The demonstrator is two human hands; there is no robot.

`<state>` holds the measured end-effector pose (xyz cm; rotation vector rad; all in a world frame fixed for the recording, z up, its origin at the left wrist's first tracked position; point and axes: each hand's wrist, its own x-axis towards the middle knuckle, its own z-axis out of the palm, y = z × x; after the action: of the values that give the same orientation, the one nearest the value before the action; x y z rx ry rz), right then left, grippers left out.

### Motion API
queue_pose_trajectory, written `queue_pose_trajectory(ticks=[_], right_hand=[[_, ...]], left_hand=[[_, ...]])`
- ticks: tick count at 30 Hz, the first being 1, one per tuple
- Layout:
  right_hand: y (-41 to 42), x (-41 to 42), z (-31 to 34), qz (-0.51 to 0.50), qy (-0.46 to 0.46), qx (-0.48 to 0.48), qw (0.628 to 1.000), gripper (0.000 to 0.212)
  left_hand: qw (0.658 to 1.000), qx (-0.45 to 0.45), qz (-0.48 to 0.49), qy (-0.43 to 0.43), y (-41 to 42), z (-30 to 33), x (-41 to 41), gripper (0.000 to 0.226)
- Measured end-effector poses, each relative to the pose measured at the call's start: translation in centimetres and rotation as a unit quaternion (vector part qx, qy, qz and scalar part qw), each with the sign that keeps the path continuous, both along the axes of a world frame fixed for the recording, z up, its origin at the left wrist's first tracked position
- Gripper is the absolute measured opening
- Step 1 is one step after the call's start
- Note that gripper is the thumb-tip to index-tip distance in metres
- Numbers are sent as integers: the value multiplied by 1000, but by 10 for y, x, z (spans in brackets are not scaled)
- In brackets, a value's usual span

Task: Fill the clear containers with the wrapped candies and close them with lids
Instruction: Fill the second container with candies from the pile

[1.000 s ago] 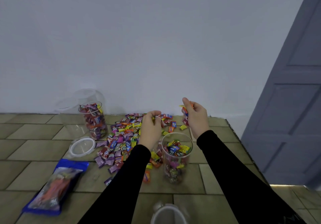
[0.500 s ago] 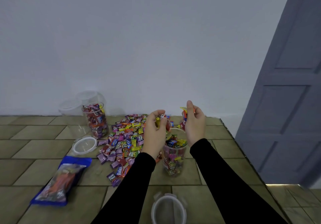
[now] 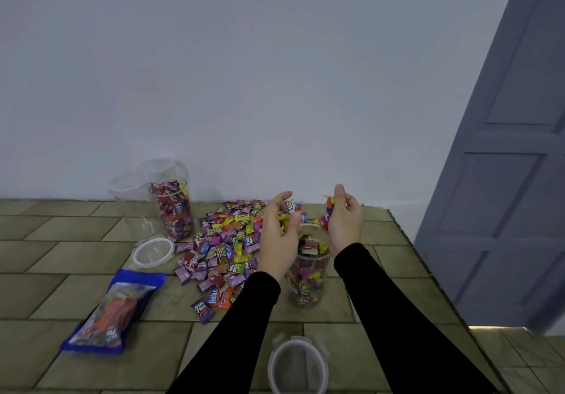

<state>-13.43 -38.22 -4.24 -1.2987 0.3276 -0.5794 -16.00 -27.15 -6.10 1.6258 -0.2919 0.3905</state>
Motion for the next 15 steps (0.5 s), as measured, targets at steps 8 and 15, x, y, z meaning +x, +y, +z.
queue_pose_trajectory(ticks=[8,15], right_hand=[[1,-6,4,15,-1,18,1000,32],[3,-7,4,-1,-8,-1,1000,30]], left_hand=[[987,139,9,-77,-1,0,-7,23],[997,-32,-67,-1,-1,2,-14,31]])
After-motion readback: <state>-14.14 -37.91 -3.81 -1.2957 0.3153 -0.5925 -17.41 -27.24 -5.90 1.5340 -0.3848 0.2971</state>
